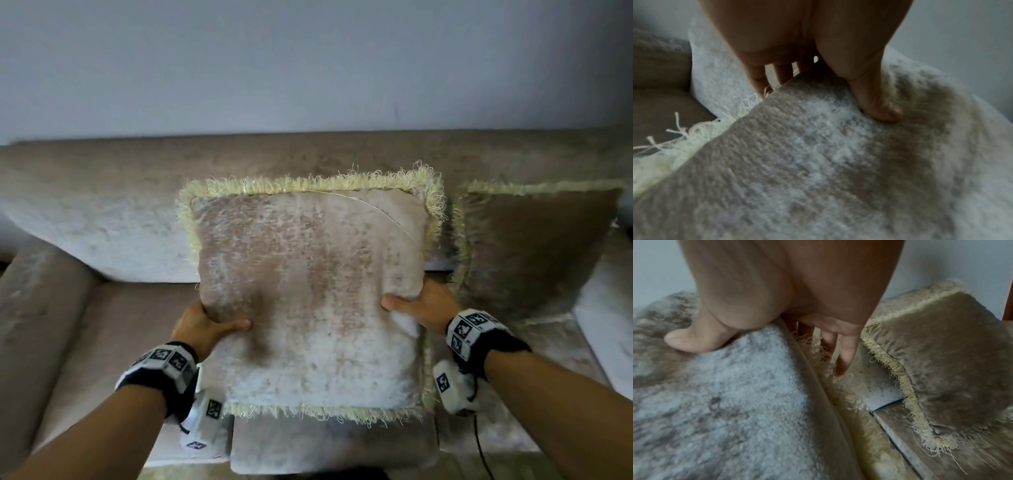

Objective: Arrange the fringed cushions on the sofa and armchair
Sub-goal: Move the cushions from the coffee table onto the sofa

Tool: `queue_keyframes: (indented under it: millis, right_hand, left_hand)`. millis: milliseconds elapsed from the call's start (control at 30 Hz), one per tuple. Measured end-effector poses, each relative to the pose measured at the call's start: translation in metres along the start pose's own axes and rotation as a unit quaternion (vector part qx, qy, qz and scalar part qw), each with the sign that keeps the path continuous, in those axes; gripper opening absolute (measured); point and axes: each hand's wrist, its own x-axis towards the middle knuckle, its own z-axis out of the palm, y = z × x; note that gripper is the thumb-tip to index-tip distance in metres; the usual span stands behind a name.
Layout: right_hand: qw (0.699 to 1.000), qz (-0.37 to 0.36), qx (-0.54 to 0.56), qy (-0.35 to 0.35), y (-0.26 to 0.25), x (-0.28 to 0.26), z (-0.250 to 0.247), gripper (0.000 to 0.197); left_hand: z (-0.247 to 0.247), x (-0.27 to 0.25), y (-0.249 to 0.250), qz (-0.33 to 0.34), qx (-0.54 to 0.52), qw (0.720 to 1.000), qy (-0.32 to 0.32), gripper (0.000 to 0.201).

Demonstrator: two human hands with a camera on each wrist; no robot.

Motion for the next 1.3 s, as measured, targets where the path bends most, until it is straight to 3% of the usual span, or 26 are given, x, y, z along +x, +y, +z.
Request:
queue_keyframes:
  millis: [67, 167, 267, 400, 567, 733, 900, 1067, 1167, 1300]
  right_hand:
    - [1.0, 0.004, 0.024, -0.002, 0.017, 0.026, -0.005, 0.054]
    - [0.999, 0.005, 0.049, -0.003, 0.038, 0.067, -0.007, 0.082]
    - [0.999, 0.004, 0.054, 0.002, 0.055, 0.105, -0.001, 0.09]
    - [0.999, 0.018, 0.044, 0.004, 0.082, 0.151, 0.008, 0.086]
    - [0.997, 0.061, 0.054, 0.004, 0.125, 0.2, 0.024, 0.092]
    - [0.994, 0.096, 0.046, -0.006, 0.13, 0.234, 0.043, 0.085]
    - [0.995, 0.101, 0.005, 0.0, 0.136, 0.252, 0.05, 0.108]
    - [0.99, 0.113, -0.074, -0.031, 0.13, 0.245, 0.044, 0.089]
    - [0.972, 0.148, -0.174, -0.052, 0.092, 0.235, 0.044, 0.054]
    - [0.955, 0.162, -0.219, -0.115, 0.044, 0.226, 0.045, 0.045]
  left_hand:
    - [0.02, 0.026, 0.01, -0.017, -0.007, 1.0, -0.006, 0.067]
    - [0.047, 0.07, 0.015, -0.044, -0.022, 0.999, -0.008, 0.08]
    - [0.07, 0.11, 0.017, -0.076, -0.047, 0.996, -0.005, 0.078]
    - [0.103, 0.161, 0.015, -0.09, -0.076, 0.993, -0.007, 0.084]
    - [0.149, 0.213, 0.028, -0.047, -0.065, 0.997, -0.003, 0.079]
    - [0.179, 0.242, 0.036, -0.062, -0.029, 0.997, 0.023, 0.089]
    - [0.181, 0.247, 0.033, -0.07, -0.015, 0.997, 0.009, 0.09]
    - [0.158, 0.227, 0.042, -0.071, 0.065, 0.995, -0.003, 0.083]
    - [0.141, 0.205, 0.043, -0.065, 0.114, 0.991, -0.01, 0.074]
    - [0.109, 0.162, 0.037, -0.081, 0.149, 0.985, -0.02, 0.057]
